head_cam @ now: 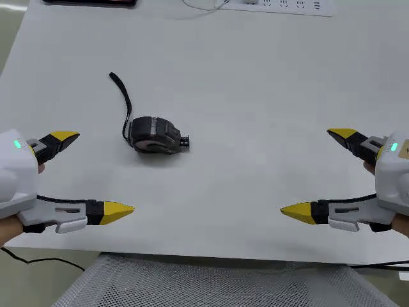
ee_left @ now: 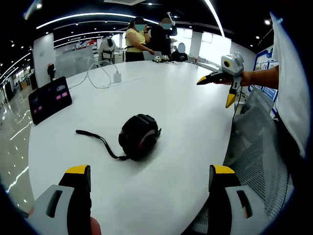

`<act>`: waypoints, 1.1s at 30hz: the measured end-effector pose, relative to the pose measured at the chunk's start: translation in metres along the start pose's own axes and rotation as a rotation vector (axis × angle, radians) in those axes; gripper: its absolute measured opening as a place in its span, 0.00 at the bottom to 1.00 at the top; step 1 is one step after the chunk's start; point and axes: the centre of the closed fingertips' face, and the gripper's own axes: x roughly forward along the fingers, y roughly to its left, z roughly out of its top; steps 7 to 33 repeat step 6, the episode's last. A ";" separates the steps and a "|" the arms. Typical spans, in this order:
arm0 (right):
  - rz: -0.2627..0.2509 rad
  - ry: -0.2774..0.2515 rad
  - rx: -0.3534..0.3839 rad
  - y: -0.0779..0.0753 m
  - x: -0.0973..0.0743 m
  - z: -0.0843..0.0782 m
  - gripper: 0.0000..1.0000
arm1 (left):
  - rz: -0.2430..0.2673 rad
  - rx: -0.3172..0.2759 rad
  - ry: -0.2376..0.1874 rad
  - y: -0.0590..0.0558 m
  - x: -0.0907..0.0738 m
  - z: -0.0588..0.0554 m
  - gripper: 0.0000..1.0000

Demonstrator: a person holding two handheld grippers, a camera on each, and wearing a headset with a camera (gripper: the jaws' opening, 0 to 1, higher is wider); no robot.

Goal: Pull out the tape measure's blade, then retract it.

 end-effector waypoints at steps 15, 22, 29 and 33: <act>0.006 0.004 0.004 0.002 0.001 -0.002 0.98 | -0.014 -0.013 0.003 -0.001 -0.001 -0.001 0.99; 0.006 0.004 0.004 0.002 0.001 -0.002 0.98 | -0.014 -0.013 0.003 -0.001 -0.001 -0.001 0.99; 0.006 0.004 0.004 0.002 0.001 -0.002 0.98 | -0.014 -0.013 0.003 -0.001 -0.001 -0.001 0.99; 0.006 0.004 0.004 0.002 0.001 -0.002 0.98 | -0.014 -0.013 0.003 -0.001 -0.001 -0.001 0.99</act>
